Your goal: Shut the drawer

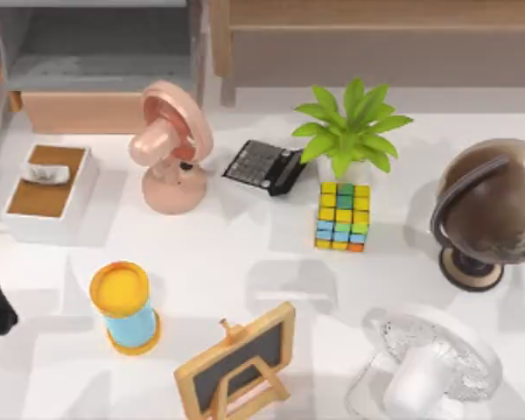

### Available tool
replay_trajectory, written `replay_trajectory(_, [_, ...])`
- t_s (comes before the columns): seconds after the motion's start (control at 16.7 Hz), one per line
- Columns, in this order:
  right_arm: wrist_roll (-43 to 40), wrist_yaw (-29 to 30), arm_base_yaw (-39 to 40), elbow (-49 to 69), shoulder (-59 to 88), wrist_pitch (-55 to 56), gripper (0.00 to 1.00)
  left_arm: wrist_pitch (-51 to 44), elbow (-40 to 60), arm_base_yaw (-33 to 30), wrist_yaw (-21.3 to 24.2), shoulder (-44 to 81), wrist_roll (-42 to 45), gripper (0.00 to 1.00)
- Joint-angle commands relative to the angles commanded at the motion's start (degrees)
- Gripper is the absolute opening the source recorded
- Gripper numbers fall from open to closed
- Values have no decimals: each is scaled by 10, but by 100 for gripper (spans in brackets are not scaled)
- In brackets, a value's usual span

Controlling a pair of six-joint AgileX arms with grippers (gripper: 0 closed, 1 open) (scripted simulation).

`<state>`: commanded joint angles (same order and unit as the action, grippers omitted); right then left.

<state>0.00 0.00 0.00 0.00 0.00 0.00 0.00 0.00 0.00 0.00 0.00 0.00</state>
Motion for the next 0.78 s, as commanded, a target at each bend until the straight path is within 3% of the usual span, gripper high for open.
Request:
replay_trajectory(0.3, [0,0,0,0,0,0,100,19,27,-22,-17,40,2,100])
replay_trajectory(0.78, [0,0,0,0,0,0,100,137,190,-139,-136,321,5,100])
